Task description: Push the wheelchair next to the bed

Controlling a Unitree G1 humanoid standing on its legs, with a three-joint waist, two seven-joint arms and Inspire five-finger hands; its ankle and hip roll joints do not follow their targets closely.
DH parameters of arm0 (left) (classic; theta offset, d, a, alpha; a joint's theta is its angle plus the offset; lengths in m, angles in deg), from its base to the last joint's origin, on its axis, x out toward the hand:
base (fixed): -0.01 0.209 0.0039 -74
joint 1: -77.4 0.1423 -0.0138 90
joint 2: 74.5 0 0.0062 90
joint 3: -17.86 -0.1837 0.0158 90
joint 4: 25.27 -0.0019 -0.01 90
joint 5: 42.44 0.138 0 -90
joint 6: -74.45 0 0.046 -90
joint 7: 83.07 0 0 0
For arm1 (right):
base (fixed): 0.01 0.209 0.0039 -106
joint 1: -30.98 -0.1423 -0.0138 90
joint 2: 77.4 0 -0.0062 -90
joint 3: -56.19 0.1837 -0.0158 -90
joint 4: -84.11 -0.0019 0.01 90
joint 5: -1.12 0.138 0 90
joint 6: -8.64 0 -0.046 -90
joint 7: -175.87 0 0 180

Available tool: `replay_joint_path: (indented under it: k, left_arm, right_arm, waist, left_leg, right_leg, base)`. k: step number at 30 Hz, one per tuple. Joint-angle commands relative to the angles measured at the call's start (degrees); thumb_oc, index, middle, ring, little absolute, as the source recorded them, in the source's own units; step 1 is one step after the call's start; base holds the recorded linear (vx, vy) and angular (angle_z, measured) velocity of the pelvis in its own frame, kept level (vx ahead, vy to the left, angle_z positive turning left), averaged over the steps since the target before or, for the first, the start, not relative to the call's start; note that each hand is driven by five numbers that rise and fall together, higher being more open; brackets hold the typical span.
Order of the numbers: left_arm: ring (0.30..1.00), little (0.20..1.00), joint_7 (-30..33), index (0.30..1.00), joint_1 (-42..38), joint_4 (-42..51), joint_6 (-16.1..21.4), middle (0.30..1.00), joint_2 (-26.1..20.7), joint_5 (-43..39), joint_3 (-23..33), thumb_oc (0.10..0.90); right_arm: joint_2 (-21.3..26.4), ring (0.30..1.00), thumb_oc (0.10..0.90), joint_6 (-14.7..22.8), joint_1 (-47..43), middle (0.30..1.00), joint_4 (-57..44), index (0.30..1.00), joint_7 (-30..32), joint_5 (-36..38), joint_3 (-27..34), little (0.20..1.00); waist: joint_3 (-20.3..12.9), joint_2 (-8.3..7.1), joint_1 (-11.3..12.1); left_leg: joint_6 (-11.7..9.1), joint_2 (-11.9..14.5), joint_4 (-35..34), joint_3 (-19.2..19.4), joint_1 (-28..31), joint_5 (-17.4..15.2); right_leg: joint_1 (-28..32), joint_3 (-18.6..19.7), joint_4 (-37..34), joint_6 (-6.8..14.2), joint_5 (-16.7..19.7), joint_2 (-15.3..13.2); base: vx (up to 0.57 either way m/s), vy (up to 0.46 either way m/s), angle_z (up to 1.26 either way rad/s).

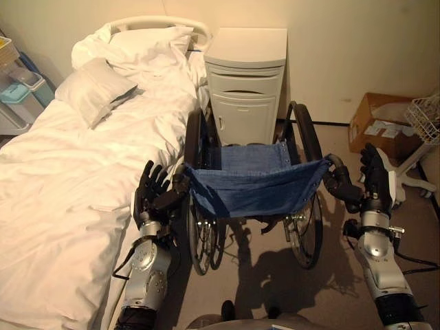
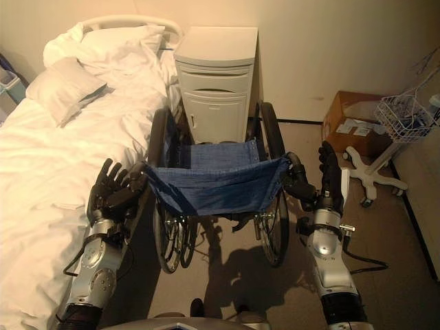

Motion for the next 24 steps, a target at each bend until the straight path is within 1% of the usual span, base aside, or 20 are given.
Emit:
replay_joint_path:
  k: [1,3,5,6,7,9,12,13,15,17,18,19,21,22,24]
  left_arm:
    - [0.900,0.900,-4.86,0.900,-0.79,2.17,7.47,0.900,-2.77,-3.44,4.02,0.800]
    - [0.900,0.900,-4.55,0.900,-0.55,2.57,9.08,0.900,-3.00,-0.97,4.63,0.800]
    - [0.900,0.900,-4.33,0.900,-0.37,2.89,9.88,0.900,-3.27,0.47,5.04,0.800]
    - [0.900,0.900,-4.08,0.900,-0.13,3.17,10.81,0.900,-3.67,2.19,5.69,0.800]
    - [0.900,0.900,-3.88,0.900,-0.05,3.25,11.16,0.900,-3.79,2.76,5.88,0.800]
    - [0.900,0.900,-3.12,0.900,0.67,3.97,13.35,0.900,-4.37,5.07,7.39,0.800]
    - [0.900,0.900,-3.96,0.900,1.26,4.06,14.83,0.900,-4.22,3.64,8.72,0.800]
    - [0.900,0.900,-6.40,0.900,1.74,3.74,14.96,0.900,-3.68,-0.12,9.77,0.800]
    - [0.900,0.900,-10.20,0.900,2.30,3.14,13.94,0.900,-2.62,-5.64,10.73,0.800]
    - [0.900,0.900,-14.10,0.900,2.69,2.41,13.01,0.900,-1.64,-10.93,11.11,0.800]
    - [0.900,0.900,-15.24,0.900,2.78,2.27,12.56,0.900,-1.41,-12.44,11.17,0.800]
    - [0.900,0.900,-19.62,0.900,2.98,0.39,11.24,0.900,-0.42,-17.87,11.44,0.800]
    - [0.900,0.900,-24.19,0.900,3.14,-1.55,9.10,0.900,0.56,-23.31,11.58,0.800]
    - [0.900,0.900,-24.99,0.900,3.21,-2.24,8.84,0.900,0.74,-24.26,11.54,0.800]
    - [0.900,0.900,-28.78,0.900,3.15,-6.03,7.74,0.900,1.13,-27.34,11.38,0.800]
  right_arm:
    - [-1.04,0.900,0.800,6.29,-1.81,0.900,-1.88,0.900,-8.80,5.59,0.96,0.900]
    - [-0.71,0.900,0.800,6.11,-1.50,0.900,-2.36,0.900,-11.42,7.22,1.36,0.900]
    - [-0.50,0.900,0.800,5.90,-1.29,0.900,-2.71,0.900,-12.84,8.37,1.86,0.900]
    - [-0.18,0.900,0.800,6.00,-1.00,0.900,-2.99,0.900,-14.86,10.26,2.50,0.900]
    - [-0.13,0.900,0.800,6.05,-0.86,0.900,-3.10,0.900,-15.31,10.67,2.78,0.900]
    - [-0.13,0.900,0.800,6.90,0.05,0.900,-3.91,0.900,-18.09,13.70,4.28,0.900]
    - [-0.53,0.900,0.800,7.73,0.92,0.900,-4.18,0.900,-20.96,16.74,5.69,0.900]
    - [-1.10,0.900,0.800,8.41,1.61,0.900,-3.91,0.900,-23.40,20.19,6.72,0.900]
    - [-2.32,0.900,0.800,8.69,2.29,0.900,-3.08,0.900,-25.23,24.65,8.03,0.900]
    - [-3.30,0.900,0.800,7.70,2.76,0.900,-2.07,0.900,-29.78,33.31,9.35,0.900]
    - [-3.64,0.900,0.800,7.45,2.83,0.900,-1.85,0.900,-30.37,35.83,9.68,0.900]
    - [-5.15,0.900,0.800,6.66,2.82,0.900,0.39,0.900,-34.25,42.51,11.06,0.900]
    - [-6.79,0.900,0.800,4.68,2.70,0.900,2.75,0.900,-37.58,50.63,12.11,0.900]
    - [-7.17,0.900,0.800,3.96,2.60,0.900,3.70,0.900,-38.90,52.69,12.44,0.900]
    - [-8.72,0.900,0.800,0.20,2.14,0.900,8.81,0.900,-42.67,61.81,13.39,0.900]
  waist:
    - [-2.12,-2.88,2.71]
    - [-2.16,-3.02,2.73]
    - [-2.15,-3.12,2.78]
    - [-2.12,-3.24,2.80]
    - [-2.11,-3.27,2.80]
    - [-2.14,-3.55,2.86]
    - [-2.20,-3.73,2.79]
    - [-2.27,-3.86,2.75]
    - [-2.32,-4.03,2.69]
    - [-2.35,-4.15,2.58]
    - [-2.34,-4.17,2.56]
    - [-2.28,-4.18,2.58]
    - [-2.25,-4.17,2.62]
    - [-2.23,-4.16,2.63]
    - [-2.28,-4.07,2.72]
  left_leg:
    - [-0.87,-0.84,2.01,-0.66,1.52,-7.57]
    - [-0.92,-0.87,2.00,-0.63,1.47,-7.49]
    - [-0.92,-0.86,2.04,-0.63,1.43,-7.50]
    - [-0.96,-0.78,1.95,-0.59,1.48,-7.51]
    - [-0.97,-0.79,1.92,-0.63,1.49,-7.50]
    - [-1.03,-0.78,1.76,-0.69,1.46,-7.47]
    - [-1.09,-0.74,1.62,-0.63,1.42,-7.47]
    - [-1.15,-0.71,1.48,-0.59,1.41,-7.45]
    - [-1.19,-0.66,1.33,-0.49,1.38,-7.48]
    - [-1.23,-0.67,1.14,-0.35,1.43,-7.45]
    - [-1.23,-0.67,1.12,-0.32,1.44,-7.45]
    - [-1.24,-0.67,1.14,-0.14,1.50,-7.59]
    - [-1.28,-0.66,1.14,-0.01,1.51,-7.66]
    - [-1.30,-0.63,1.10,0.04,1.54,-7.70]
    - [-1.35,-0.66,0.97,0.13,1.70,-7.82]
  right_leg:
    - [-3.18,-0.66,5.49,0.22,-1.87,-0.60]
    - [-3.17,-0.79,5.47,0.24,-1.85,-0.61]
    - [-3.17,-0.90,5.45,0.21,-1.88,-0.64]
    - [-3.18,-1.05,5.47,0.20,-1.92,-0.64]
    - [-3.16,-1.07,5.46,0.20,-1.93,-0.64]
    - [-3.14,-1.18,5.31,0.19,-1.98,-0.59]
    - [-3.20,-1.24,5.24,0.18,-2.01,-0.58]
    - [-3.23,-1.27,5.12,0.20,-1.98,-0.58]
    - [-3.33,-1.36,5.04,0.26,-1.98,-0.56]
    - [-3.33,-1.38,4.91,0.28,-1.96,-0.52]
    - [-3.32,-1.41,4.88,0.29,-1.95,-0.52]
    - [-3.26,-1.58,4.85,0.37,-1.93,-0.55]
    - [-3.29,-1.69,4.84,0.47,-1.89,-0.57]
    - [-3.27,-1.71,4.81,0.51,-1.89,-0.57]
    - [-3.17,-1.80,4.68,0.60,-1.88,-0.53]
  base:
    - [0.00,0.000,0.00]
    - [0.00,0.000,0.00]
    - [0.00,0.000,0.00]
    - [0.00,0.000,0.00]
    - [0.00,0.000,0.00]
    - [0.00,0.000,0.00]
    - [0.00,0.000,0.00]
    - [0.00,0.000,0.00]
    - [0.00,-0.011,0.02]
    - [-0.01,-0.016,0.07]
    - [-0.01,-0.015,0.06]
    - [-0.01,-0.015,0.04]
    - [0.00,0.000,0.00]
    - [0.00,0.000,0.00]
    - [0.00,0.000,0.00]
